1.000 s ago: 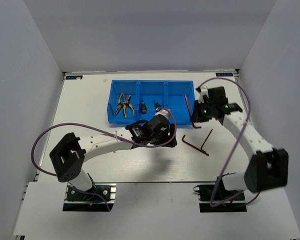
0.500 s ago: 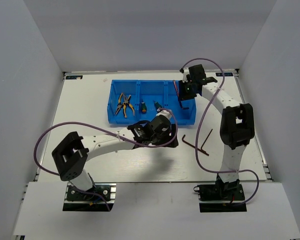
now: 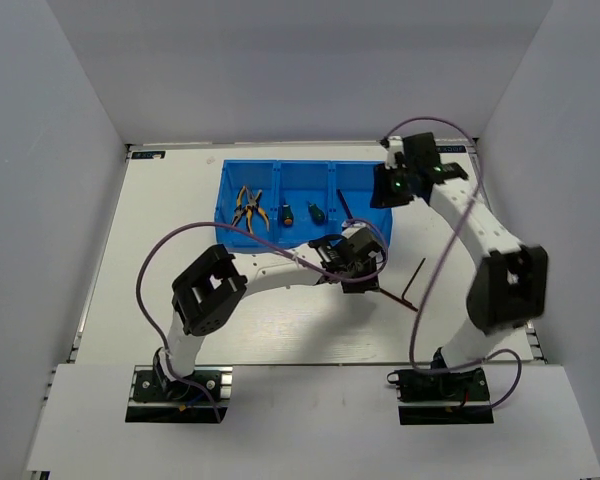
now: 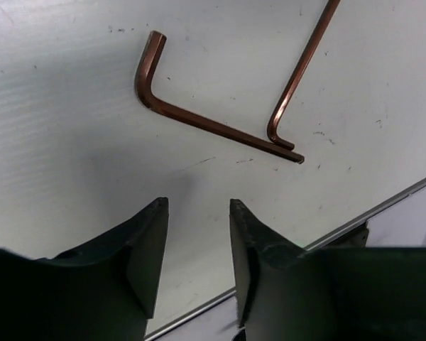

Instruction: Sort the tools into containers

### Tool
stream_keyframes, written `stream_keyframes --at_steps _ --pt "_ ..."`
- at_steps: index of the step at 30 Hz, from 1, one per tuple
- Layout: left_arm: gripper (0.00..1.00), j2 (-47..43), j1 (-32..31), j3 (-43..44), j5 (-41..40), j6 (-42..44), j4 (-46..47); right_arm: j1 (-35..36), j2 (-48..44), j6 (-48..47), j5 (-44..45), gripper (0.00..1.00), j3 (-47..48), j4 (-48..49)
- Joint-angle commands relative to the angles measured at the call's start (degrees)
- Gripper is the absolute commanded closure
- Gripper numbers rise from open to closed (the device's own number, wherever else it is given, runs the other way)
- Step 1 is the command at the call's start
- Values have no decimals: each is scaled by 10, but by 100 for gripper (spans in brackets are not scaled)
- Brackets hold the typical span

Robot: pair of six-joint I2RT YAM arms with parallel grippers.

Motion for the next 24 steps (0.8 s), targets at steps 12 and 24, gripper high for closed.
stream_keyframes --at_steps 12,24 --pt "53 114 -9 191 -17 -267 -175 -115 -363 -48 32 64 -325 -46" --pt "55 8 -20 123 -102 -244 -259 -135 -454 -259 -263 58 -493 -68"
